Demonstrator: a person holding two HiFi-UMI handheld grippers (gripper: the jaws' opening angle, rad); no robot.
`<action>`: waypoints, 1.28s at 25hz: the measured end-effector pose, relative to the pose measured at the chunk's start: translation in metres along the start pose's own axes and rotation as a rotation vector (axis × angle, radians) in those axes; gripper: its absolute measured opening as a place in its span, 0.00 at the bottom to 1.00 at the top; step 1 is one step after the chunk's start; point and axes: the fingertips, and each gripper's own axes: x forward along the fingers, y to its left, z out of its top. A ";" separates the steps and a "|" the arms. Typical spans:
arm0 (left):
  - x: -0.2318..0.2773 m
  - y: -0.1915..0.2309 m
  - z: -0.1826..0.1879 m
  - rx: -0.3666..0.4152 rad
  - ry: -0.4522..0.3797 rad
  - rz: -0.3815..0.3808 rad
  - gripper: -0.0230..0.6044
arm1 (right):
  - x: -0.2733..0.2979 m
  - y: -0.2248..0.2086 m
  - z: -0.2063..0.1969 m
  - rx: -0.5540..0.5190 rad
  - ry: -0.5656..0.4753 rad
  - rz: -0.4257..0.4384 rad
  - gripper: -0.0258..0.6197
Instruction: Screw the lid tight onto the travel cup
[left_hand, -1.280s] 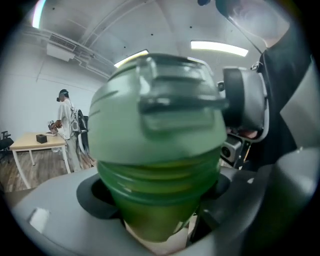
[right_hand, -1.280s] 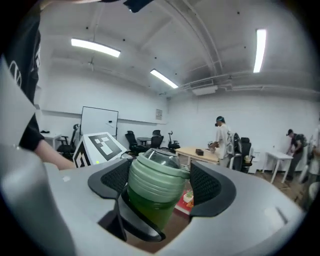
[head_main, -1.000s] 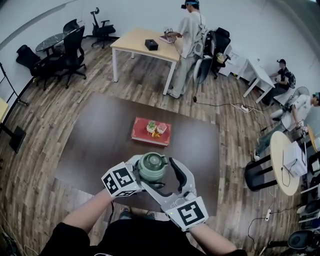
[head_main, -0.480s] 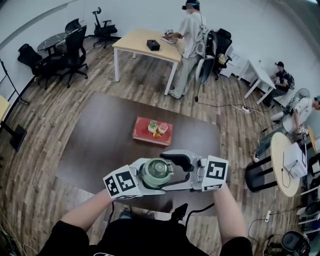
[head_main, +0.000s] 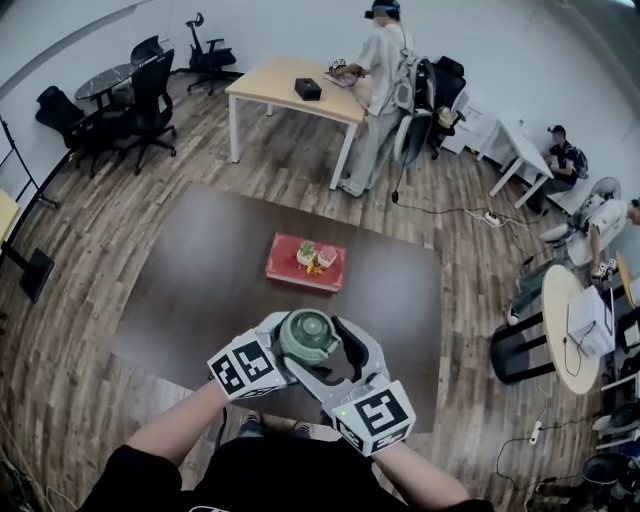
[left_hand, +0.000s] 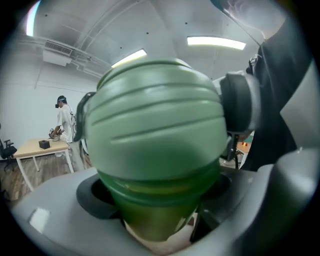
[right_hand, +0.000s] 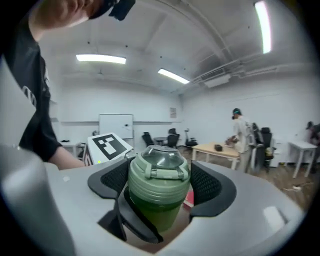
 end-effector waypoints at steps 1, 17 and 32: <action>0.001 0.000 0.000 -0.008 -0.006 -0.003 0.71 | 0.000 0.000 -0.001 -0.010 0.001 -0.082 0.66; -0.009 -0.016 0.013 -0.022 -0.037 -0.155 0.71 | -0.030 0.002 0.010 -0.173 -0.016 0.652 0.67; -0.017 0.009 0.009 -0.041 -0.033 -0.004 0.71 | 0.000 0.006 0.017 -0.057 -0.103 0.206 0.62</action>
